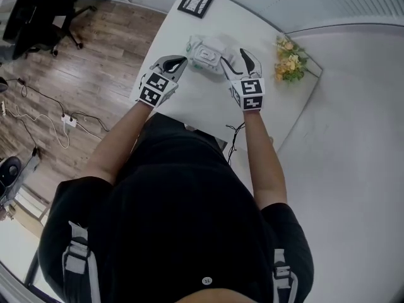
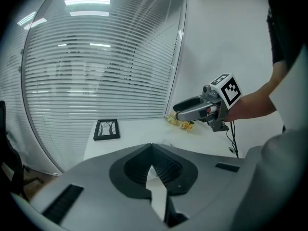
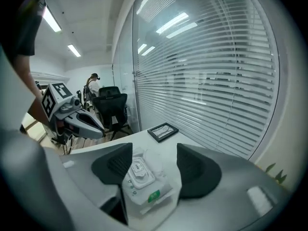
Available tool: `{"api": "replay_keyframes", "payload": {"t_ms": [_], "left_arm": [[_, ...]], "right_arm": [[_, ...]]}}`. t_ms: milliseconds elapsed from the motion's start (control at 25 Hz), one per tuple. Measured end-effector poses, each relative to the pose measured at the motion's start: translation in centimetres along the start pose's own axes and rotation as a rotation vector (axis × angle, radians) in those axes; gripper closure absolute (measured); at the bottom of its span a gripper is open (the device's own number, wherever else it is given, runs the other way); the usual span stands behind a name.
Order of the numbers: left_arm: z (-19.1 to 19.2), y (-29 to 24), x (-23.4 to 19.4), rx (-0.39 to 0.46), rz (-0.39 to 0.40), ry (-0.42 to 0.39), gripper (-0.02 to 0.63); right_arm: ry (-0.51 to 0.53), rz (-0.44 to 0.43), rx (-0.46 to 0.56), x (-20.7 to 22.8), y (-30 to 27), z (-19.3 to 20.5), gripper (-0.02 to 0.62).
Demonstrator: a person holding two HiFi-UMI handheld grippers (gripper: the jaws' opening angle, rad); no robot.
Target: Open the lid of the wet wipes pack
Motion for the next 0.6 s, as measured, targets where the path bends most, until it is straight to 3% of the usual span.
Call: {"api": "replay_keyframes", "payload": {"t_ms": [600], "left_arm": [[-9.5, 9.4, 4.7, 0.261, -0.006, -0.170, 0.598]], "right_arm": [[0.048, -0.041, 0.247, -5.6, 9.9, -6.6, 0.362]]}}
Point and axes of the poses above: the fingertips, and each gripper's own axes: y backward along the fingers, x to its right, z out of its underside, the point moved 6 cm from there along y, backward along the fingers, and after that the axes turned 4 degrees about -z, right-handed, at the moved point
